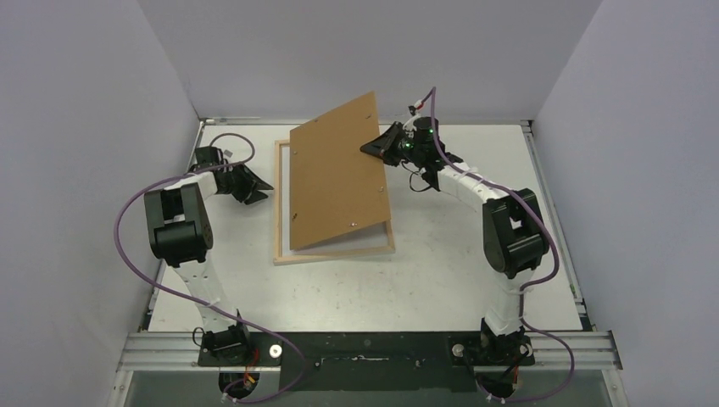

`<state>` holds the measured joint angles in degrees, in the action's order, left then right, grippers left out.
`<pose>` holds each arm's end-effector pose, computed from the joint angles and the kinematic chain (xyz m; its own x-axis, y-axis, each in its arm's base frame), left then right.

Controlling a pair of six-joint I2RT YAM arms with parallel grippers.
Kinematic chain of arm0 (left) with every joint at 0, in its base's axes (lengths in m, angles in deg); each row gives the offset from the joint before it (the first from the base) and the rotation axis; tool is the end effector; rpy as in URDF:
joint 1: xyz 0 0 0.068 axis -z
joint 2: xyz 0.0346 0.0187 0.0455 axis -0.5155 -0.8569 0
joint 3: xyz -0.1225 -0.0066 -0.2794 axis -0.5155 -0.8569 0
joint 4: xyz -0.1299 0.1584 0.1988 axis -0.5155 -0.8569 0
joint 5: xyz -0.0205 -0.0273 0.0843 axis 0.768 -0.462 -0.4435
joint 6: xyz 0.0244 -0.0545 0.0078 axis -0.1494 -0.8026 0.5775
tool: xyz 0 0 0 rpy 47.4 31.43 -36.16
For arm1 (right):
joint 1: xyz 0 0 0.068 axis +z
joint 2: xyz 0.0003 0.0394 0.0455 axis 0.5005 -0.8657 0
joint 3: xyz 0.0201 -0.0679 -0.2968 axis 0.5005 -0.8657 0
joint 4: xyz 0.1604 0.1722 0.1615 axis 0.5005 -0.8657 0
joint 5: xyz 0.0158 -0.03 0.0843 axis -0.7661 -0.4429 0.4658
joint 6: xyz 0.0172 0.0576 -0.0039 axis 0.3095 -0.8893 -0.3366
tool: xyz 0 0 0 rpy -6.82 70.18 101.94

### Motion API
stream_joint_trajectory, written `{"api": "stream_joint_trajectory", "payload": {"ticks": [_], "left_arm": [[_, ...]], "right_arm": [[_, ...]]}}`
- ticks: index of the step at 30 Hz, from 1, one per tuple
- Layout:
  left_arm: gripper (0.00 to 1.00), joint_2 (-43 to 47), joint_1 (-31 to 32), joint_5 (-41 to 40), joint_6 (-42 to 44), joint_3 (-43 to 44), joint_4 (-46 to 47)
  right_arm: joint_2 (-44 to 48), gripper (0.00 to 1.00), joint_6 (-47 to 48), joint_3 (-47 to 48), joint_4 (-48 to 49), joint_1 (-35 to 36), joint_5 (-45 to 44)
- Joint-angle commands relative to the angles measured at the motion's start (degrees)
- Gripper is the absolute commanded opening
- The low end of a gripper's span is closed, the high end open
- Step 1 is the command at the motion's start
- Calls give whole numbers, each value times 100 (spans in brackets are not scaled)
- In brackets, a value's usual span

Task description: Put the photo into the frame

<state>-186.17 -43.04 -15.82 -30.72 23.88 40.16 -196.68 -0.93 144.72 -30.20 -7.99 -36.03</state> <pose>0.4487 0.0698 0.1552 -0.7307 -0.6712 -0.1243 -0.4171 0.5831 -0.6972 0.4474 0.2064 0.2771 -0.8277 0.4510 -0.3338 -0.1316 0.4223 0.8969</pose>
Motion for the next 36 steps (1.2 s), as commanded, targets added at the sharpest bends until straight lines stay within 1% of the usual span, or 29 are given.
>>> {"api": "stream_joint_trajectory", "payload": {"ticks": [1, 3, 6, 14, 23, 33, 36], "left_arm": [[32, 125, 95, -20, -269, -59, 652], [31, 98, 123, 11, -292, -88, 693], [29, 77, 137, -22, -229, -126, 744], [20, 21, 138, -161, -69, -66, 519], [17, -132, 138, -230, 180, 65, 173], [14, -158, 129, -227, 298, 18, 70], [14, -160, 134, -225, 328, 8, 74]], "right_arm": [[-153, 0, -709, 172, 1307, -23, 259], [-246, 0, -761, 225, 1369, -16, 332], [-343, 0, -567, 296, 1226, 6, 302], [-572, 0, -656, 470, 1347, 61, 310], [-741, 0, -805, 534, 1517, 156, 320], [-836, 0, -575, 529, 1296, 211, 369], [-933, 0, -390, 660, 1160, 232, 375]]}}
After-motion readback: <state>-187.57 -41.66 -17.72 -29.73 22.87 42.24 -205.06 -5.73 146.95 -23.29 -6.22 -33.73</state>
